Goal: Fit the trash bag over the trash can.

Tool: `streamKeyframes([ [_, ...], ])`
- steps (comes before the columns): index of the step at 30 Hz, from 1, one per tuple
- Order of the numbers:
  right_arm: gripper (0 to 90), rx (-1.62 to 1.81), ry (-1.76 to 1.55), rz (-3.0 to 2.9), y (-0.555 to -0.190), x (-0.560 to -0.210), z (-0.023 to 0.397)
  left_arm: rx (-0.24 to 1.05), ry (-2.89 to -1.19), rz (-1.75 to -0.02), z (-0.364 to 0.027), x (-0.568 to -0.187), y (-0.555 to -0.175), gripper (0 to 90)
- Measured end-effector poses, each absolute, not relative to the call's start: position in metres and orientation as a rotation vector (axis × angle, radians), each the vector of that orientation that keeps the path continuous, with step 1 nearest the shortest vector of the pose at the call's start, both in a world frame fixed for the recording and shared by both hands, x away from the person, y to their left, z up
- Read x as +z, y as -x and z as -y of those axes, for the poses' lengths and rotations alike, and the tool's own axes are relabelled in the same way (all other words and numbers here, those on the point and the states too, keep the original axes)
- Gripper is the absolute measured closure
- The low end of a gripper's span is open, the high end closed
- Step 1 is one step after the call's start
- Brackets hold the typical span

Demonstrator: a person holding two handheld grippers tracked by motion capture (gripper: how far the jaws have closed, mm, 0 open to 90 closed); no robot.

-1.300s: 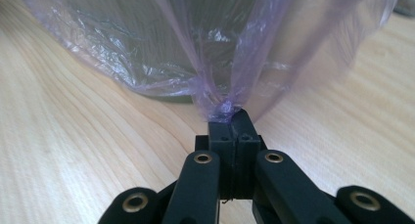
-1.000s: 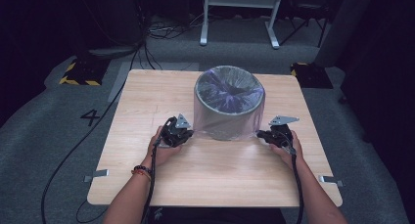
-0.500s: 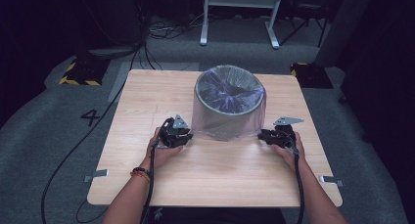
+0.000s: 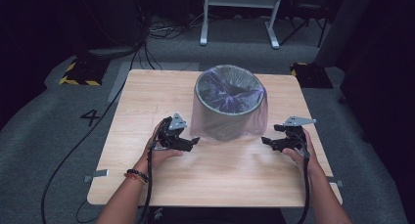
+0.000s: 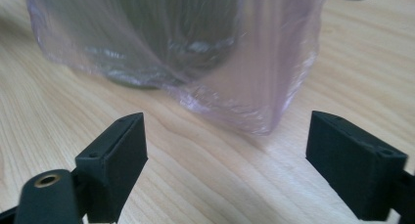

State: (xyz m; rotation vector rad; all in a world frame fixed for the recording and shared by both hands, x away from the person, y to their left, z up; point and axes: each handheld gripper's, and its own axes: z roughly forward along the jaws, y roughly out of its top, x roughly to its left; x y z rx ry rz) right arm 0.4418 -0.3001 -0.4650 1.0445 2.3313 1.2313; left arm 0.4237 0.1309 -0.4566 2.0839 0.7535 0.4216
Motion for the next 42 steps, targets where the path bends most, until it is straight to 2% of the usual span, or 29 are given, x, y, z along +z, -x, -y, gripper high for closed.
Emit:
streamKeyframes([
  [5,15.4,1.251,-1.010,-2.284,-0.440,-0.449,0.301,0.435,-2.053,-0.729,-0.131,-0.439,-0.424,16.3],
  [16,16.0,1.218,-0.854,-2.339,-0.451,-0.423,0.261,0.419,-2.001,-0.685,-0.124,-0.417,-0.439,15.5],
  [18,20.6,1.215,-0.837,-2.334,-0.453,-0.420,0.257,0.417,-1.996,-0.689,-0.123,-0.413,-0.441,16.0],
  [22,43.0,1.243,-0.793,-2.299,-0.454,-0.420,0.253,0.462,-1.994,-0.678,-0.119,-0.410,-0.444,30.2],
  [26,65.6,1.258,-0.748,-2.308,-0.454,-0.422,0.248,0.495,-2.001,-0.669,-0.117,-0.411,-0.445,50.3],
  [31,84.3,1.258,-0.693,-2.313,-0.452,-0.425,0.242,0.518,-2.028,-0.680,-0.115,-0.415,-0.448,71.4],
  [35,90.0,1.253,-0.671,-2.326,-0.450,-0.426,0.238,0.501,-2.010,-0.671,-0.116,-0.419,-0.450,88.7],
  [42,90.0,1.231,-0.675,-2.351,-0.450,-0.433,0.235,0.502,-2.047,-0.702,-0.114,-0.431,-0.454,90.0],
])
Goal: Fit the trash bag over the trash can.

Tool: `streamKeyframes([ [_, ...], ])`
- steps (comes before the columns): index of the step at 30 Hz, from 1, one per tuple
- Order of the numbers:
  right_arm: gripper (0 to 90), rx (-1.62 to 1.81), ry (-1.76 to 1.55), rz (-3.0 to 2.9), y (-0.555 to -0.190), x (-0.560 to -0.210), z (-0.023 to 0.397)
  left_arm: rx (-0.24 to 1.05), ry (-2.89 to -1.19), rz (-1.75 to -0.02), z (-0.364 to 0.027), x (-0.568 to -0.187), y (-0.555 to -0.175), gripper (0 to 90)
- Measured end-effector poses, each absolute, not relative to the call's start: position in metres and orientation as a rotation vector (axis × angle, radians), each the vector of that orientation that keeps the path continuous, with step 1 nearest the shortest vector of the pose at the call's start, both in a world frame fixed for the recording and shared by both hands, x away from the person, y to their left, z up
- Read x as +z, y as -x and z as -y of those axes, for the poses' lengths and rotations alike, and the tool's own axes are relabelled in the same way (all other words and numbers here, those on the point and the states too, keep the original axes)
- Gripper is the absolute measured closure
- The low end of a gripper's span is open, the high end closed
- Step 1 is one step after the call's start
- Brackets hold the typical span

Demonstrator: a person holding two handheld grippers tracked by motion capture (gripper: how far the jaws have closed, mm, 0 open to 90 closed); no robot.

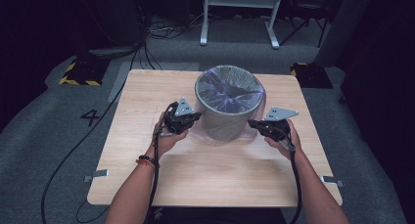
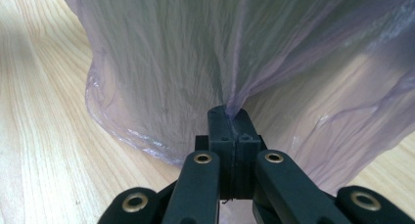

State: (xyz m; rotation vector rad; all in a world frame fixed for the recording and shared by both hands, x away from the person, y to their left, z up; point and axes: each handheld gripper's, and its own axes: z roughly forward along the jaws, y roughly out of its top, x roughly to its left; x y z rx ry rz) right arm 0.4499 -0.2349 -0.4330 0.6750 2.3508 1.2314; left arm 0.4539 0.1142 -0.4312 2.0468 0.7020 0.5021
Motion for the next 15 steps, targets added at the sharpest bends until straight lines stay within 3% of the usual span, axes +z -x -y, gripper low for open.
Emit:
streamKeyframes([
  [15,90.0,1.162,-0.787,-2.406,-0.463,-0.455,0.240,0.481,-2.074,-0.773,-0.118,-0.448,-0.463,90.0],
])
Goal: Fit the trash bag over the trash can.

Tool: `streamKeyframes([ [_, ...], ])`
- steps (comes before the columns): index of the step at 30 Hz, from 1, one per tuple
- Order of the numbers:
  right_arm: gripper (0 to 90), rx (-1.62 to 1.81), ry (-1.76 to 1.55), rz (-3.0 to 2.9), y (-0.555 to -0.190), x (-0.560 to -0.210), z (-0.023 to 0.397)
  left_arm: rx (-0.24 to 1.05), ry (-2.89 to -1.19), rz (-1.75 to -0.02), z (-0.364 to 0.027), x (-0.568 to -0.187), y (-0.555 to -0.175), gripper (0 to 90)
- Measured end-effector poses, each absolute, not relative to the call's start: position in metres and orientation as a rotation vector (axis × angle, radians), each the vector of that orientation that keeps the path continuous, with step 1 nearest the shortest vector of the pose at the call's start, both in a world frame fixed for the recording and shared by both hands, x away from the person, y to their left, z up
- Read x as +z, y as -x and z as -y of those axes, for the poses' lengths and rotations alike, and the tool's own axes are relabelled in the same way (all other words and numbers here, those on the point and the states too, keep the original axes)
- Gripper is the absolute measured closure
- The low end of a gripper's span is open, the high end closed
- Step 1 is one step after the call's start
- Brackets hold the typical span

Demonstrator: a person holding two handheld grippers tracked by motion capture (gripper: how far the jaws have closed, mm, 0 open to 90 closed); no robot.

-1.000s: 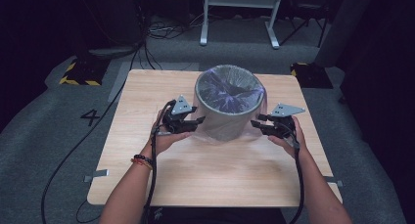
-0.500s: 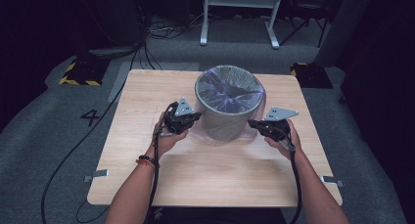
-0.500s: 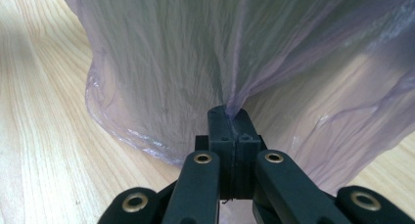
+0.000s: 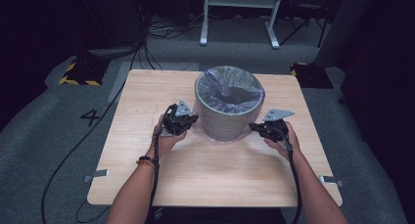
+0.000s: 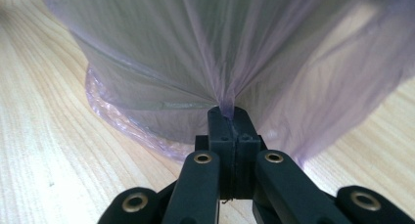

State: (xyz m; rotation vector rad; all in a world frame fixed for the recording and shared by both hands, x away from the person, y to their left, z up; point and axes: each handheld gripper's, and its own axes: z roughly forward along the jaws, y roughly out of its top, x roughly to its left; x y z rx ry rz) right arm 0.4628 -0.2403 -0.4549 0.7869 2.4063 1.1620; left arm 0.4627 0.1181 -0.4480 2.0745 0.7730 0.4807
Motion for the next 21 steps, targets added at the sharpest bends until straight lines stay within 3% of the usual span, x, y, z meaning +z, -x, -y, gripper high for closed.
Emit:
streamKeyframes([
  [6,90.0,1.156,-0.810,-2.406,-0.465,-0.458,0.240,0.483,-2.082,-0.786,-0.116,-0.449,-0.463,86.3],
  [14,81.0,1.183,-0.845,-2.380,-0.465,-0.456,0.245,0.513,-2.049,-0.820,-0.119,-0.442,-0.454,38.9],
  [18,77.4,1.196,-0.847,-2.376,-0.464,-0.454,0.248,0.488,-2.026,-0.813,-0.123,-0.438,-0.448,24.5],
  [21,69.0,1.193,-0.852,-2.377,-0.464,-0.455,0.249,0.485,-2.011,-0.794,-0.125,-0.436,-0.442,20.9],
])
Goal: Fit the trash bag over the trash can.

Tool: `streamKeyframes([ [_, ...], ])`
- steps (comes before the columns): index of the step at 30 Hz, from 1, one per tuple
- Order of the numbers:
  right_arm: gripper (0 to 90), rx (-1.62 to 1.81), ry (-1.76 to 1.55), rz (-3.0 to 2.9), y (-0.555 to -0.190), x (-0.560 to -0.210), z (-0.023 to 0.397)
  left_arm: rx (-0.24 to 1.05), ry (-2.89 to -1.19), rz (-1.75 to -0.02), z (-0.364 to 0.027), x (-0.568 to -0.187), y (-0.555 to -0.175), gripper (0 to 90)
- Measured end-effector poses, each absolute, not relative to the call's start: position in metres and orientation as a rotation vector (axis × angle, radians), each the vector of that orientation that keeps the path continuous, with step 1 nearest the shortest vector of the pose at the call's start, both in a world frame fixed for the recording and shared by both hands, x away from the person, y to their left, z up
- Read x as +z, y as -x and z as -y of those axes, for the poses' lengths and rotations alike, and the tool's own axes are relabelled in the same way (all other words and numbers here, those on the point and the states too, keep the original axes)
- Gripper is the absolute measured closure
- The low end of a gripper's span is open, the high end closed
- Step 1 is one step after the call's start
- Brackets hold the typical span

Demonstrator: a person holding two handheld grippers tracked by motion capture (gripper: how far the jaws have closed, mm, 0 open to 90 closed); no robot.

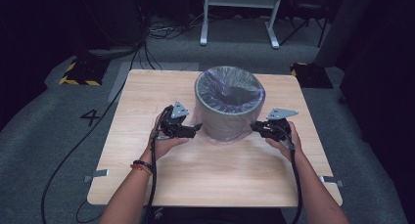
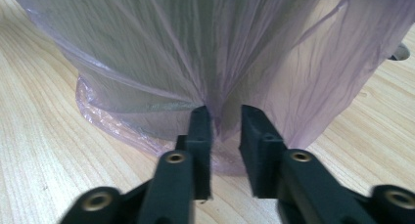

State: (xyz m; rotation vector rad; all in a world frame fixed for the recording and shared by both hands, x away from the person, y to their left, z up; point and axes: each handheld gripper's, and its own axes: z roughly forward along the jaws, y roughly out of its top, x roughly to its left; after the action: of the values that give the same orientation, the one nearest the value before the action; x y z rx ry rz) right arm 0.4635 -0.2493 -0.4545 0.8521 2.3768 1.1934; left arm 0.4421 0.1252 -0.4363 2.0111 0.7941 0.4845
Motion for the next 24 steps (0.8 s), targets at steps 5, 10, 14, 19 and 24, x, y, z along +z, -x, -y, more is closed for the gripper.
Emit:
streamKeyframes([
  [5,37.2,1.226,-0.868,-2.404,-0.461,-0.453,0.253,0.481,-2.026,-0.769,-0.125,-0.440,-0.430,19.2],
  [10,22.3,1.282,-0.880,-2.352,-0.453,-0.448,0.263,0.441,-2.071,-0.748,-0.127,-0.451,-0.418,16.7],
  [14,18.9,1.296,-0.882,-2.314,-0.448,-0.442,0.270,0.404,-2.082,-0.755,-0.133,-0.461,-0.409,16.4],
  [19,17.8,1.310,-0.884,-2.253,-0.441,-0.434,0.276,0.409,-2.144,-0.738,-0.138,-0.471,-0.397,16.4],
  [24,17.3,1.303,-0.883,-2.188,-0.436,-0.427,0.278,0.400,-2.172,-0.749,-0.142,-0.480,-0.387,16.3],
])
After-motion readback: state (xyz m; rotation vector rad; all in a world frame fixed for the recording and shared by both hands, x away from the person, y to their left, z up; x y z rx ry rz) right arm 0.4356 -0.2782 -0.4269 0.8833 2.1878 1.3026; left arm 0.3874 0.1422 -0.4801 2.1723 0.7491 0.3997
